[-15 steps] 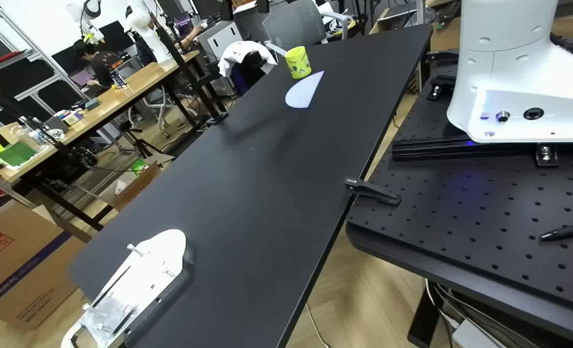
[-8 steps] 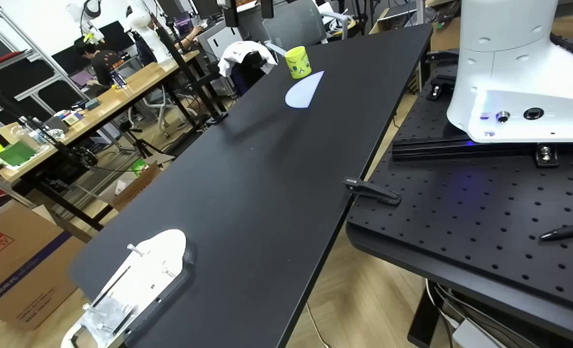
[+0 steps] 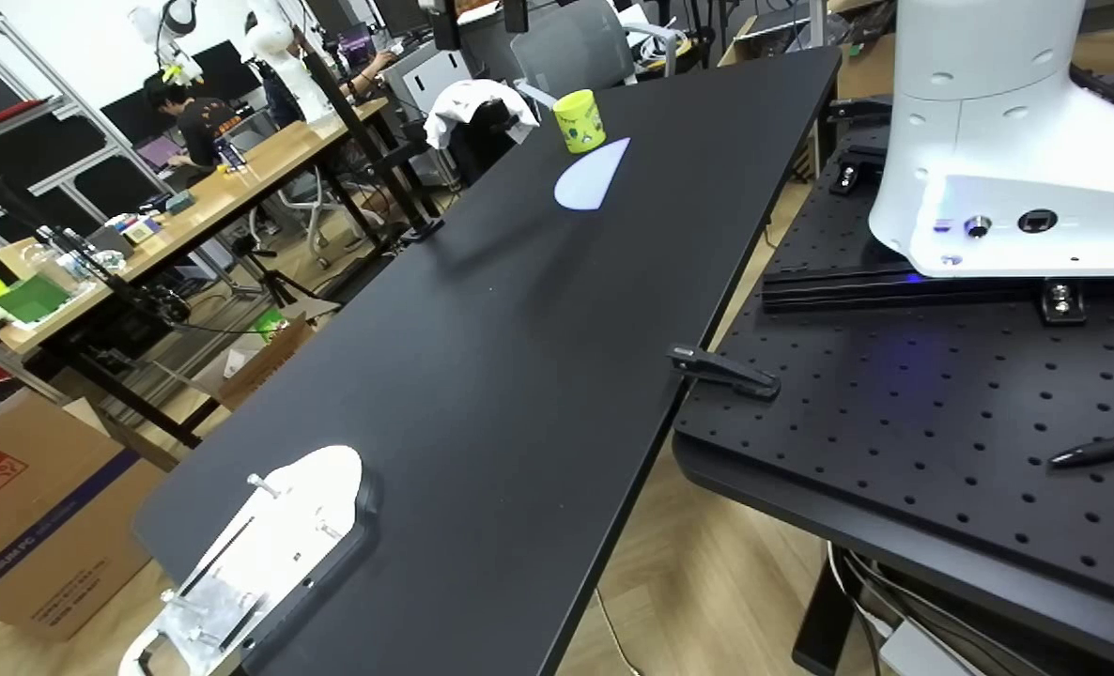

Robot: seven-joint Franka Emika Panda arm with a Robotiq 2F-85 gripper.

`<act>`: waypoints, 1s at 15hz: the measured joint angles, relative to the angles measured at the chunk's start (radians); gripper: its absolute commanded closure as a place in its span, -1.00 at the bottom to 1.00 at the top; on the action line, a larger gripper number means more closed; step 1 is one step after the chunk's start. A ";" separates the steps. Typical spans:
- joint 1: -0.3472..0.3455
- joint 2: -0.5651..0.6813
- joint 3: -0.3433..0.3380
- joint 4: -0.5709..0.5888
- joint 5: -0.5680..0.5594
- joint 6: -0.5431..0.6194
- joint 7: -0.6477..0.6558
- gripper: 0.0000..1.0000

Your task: Remove the white cloth from the black stand

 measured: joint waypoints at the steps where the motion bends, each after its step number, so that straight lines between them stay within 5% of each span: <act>1: -0.009 0.006 0.000 0.004 -0.015 0.013 -0.002 -1.00; 11: -0.185 0.210 -0.069 0.053 -0.242 0.267 -0.116 -1.00; 15: -0.196 0.243 -0.070 0.063 -0.248 0.286 -0.120 -1.00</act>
